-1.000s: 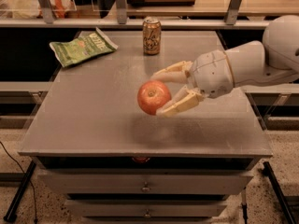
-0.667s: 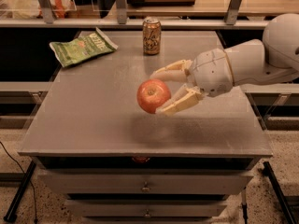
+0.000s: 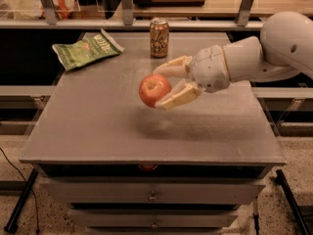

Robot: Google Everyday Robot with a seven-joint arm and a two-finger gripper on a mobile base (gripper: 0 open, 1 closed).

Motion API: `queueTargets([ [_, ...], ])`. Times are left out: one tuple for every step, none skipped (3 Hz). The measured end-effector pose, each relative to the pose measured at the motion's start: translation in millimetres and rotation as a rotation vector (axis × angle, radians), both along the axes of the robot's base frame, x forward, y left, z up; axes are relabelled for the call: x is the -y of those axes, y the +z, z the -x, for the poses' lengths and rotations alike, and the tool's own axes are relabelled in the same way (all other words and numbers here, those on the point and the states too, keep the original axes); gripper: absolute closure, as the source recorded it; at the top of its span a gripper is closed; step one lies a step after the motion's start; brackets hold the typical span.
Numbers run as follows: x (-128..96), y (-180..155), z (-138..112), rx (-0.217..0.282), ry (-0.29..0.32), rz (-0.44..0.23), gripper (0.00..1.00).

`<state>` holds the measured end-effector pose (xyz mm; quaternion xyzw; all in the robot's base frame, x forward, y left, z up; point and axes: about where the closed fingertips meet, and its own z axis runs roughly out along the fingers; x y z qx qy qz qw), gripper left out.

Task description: Move apple near orange can

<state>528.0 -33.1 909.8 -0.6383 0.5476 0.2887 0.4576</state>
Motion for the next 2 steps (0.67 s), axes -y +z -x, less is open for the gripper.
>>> queueTargets([
  [-0.1,9.8,-39.1,0.073,-0.076,-0.01,1.0],
  [6.1,21.1,-73.6,0.142,-0.155,-0.032,1.0],
])
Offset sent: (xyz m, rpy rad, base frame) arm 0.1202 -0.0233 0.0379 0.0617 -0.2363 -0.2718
